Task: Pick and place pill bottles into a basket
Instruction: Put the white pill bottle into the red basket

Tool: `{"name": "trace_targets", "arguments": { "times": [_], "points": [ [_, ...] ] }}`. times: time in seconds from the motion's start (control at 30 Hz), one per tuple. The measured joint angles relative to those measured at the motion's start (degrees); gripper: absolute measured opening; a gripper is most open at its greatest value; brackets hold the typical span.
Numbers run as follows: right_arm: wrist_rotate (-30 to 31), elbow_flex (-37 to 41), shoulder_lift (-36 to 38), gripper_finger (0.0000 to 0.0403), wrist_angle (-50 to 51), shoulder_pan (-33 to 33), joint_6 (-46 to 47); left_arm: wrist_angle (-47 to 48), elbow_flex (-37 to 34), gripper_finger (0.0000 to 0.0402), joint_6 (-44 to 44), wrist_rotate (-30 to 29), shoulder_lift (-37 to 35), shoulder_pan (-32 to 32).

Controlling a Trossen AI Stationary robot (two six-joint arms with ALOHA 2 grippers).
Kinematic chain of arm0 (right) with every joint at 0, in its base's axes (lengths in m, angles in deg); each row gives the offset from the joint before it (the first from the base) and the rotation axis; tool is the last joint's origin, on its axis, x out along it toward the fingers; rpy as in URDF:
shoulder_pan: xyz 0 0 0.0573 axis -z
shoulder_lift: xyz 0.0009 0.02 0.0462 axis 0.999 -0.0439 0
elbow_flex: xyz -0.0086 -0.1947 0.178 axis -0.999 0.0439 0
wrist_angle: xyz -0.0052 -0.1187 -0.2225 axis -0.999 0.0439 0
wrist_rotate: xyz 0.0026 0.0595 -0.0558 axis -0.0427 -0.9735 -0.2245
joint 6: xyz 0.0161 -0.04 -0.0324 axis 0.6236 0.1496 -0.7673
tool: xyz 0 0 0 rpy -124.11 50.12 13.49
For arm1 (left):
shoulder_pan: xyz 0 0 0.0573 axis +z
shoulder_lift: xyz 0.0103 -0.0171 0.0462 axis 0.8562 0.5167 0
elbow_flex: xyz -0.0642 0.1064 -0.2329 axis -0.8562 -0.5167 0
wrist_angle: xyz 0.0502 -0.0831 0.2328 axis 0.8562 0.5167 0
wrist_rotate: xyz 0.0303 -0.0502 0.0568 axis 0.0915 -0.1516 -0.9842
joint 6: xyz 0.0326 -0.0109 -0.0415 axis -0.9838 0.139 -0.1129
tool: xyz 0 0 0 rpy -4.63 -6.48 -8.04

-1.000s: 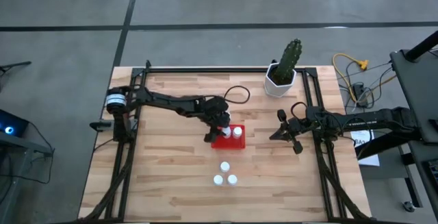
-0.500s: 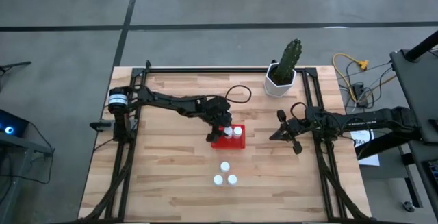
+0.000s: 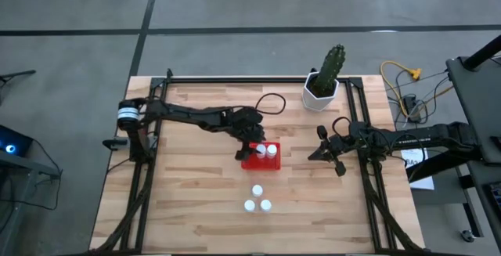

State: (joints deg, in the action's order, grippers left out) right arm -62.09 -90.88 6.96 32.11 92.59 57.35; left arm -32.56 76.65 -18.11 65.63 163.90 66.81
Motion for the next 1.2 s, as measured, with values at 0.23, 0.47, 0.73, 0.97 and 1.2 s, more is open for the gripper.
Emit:
{"name": "trace_targets", "arguments": {
  "times": [0.23, 0.47, 0.73, 0.97, 1.2],
  "points": [
    [0.0, 0.0, 0.0, 0.0008, 0.1, 0.0, -0.1, 2.7, -0.1, 0.0244, -0.5, -8.5, -3.5, 0.1],
    [0.0, 0.0, -0.4, 0.0008, 0.0, 0.0, 0.1, 3.1, -0.8, 0.0244, -0.5, -12.9, -2.7, 0.8],
    [0.0, 0.0, -0.4, 0.0008, 0.0, 0.0, -0.1, 2.5, -0.6, 0.0244, -0.6, -14.6, -2.8, 1.5],
    [0.0, 0.0, -0.4, 0.0008, 0.1, 0.0, 0.0, 3.5, -0.9, 0.0245, -1.7, -17.6, -2.8, 2.3],
    [0.0, 0.0, -0.4, 0.0008, 0.2, 0.0, -0.1, 2.8, -1.2, 0.0245, -1.6, -13.7, -4.1, 3.6]
  ]
}}
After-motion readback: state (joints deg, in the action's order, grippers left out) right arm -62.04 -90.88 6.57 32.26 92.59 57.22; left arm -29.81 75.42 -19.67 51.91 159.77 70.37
